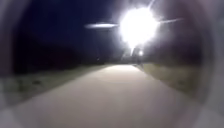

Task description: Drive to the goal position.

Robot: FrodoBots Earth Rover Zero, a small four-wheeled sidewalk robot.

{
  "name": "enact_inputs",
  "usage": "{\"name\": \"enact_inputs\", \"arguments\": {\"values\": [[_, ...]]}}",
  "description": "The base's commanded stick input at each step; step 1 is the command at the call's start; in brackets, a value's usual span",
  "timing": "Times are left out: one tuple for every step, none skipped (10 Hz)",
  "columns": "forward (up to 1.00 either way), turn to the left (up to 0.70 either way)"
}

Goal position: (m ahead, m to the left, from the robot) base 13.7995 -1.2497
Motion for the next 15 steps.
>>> {"name": "enact_inputs", "arguments": {"values": [[1.00, 0.00], [0.96, 0.00], [0.43, 0.00], [0.06, 0.00], [0.13, 0.00], [0.30, 0.00], [0.99, -0.02], [1.00, -0.12], [1.00, -0.19], [1.00, -0.22], [1.00, -0.26], [1.00, -0.30], [1.00, -0.35], [1.00, -0.38], [1.00, -0.40]]}}
